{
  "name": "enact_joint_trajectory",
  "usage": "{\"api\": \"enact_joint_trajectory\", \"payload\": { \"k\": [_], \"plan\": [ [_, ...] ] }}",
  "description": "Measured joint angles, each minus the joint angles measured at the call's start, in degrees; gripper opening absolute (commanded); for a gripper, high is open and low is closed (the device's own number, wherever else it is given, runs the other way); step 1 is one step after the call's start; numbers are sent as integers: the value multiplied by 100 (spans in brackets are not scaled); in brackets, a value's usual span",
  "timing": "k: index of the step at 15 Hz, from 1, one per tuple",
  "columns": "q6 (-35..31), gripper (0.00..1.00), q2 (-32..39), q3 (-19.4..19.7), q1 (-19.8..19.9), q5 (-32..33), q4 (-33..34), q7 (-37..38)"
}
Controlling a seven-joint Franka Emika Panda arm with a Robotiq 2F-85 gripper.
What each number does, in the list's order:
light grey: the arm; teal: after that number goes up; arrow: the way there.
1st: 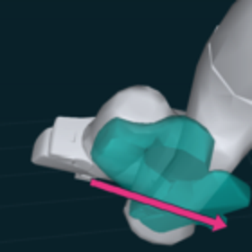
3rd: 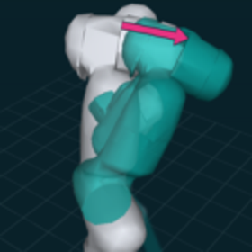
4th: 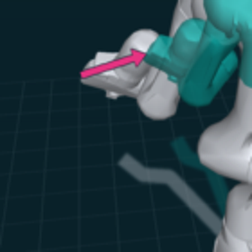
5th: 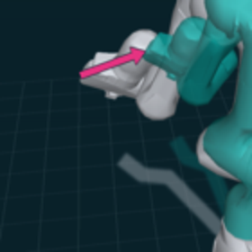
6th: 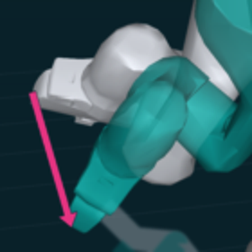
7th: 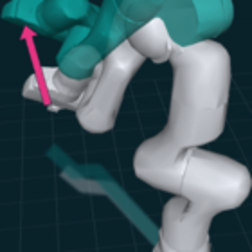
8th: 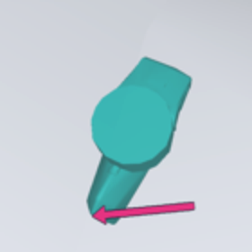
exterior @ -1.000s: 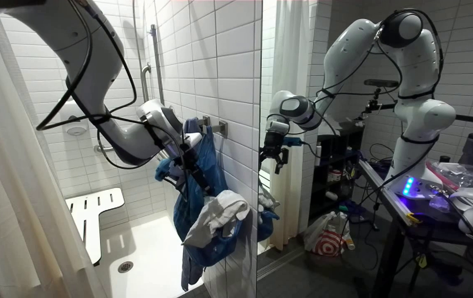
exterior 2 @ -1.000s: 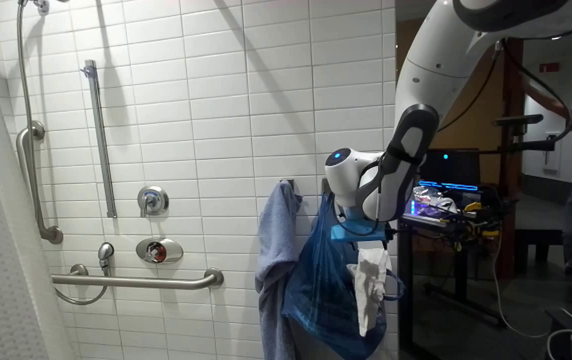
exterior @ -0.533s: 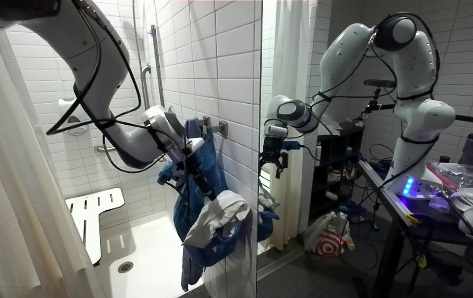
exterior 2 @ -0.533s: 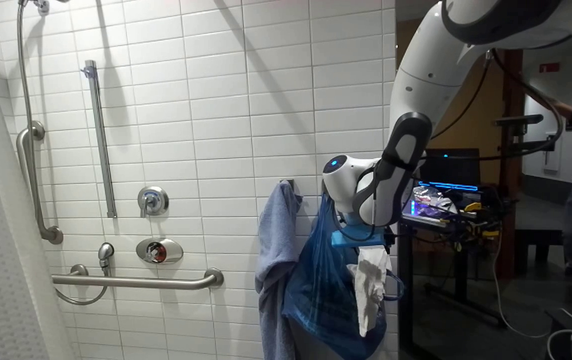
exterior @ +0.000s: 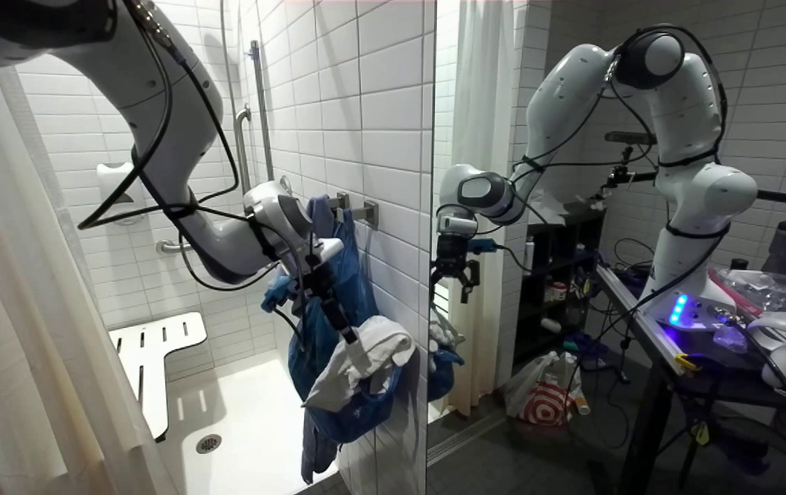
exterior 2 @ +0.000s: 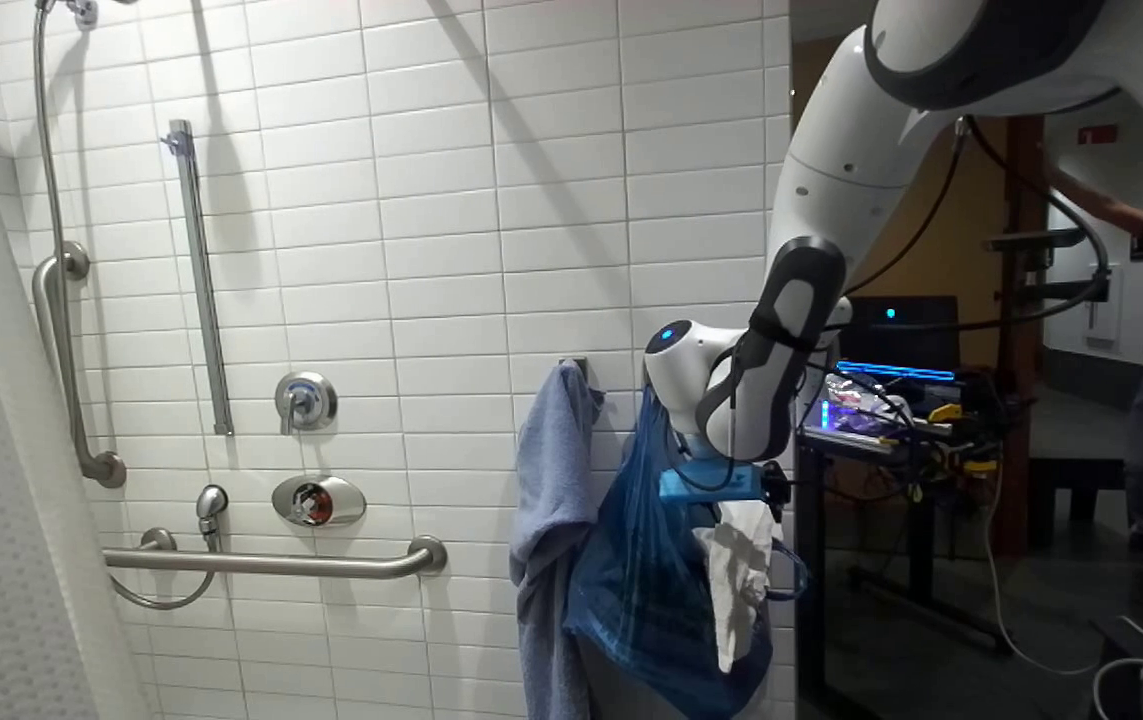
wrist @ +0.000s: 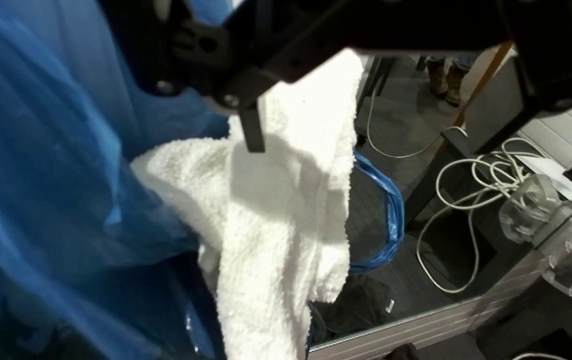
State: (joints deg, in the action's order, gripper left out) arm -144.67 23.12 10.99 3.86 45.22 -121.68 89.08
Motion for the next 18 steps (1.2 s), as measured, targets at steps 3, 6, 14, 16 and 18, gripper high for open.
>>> {"api": "enact_joint_trajectory", "payload": {
  "k": [3,6,14,16,18],
  "plan": [
    [0,100,118,22,2,-216,37,-98],
    [0,100,258,74,2,-412,95,-227],
    [-42,100,469,201,-38,-689,295,-527],
    [-202,100,469,209,-61,-689,317,-549],
    [-450,100,470,215,-104,-689,323,-549]
  ]
}}
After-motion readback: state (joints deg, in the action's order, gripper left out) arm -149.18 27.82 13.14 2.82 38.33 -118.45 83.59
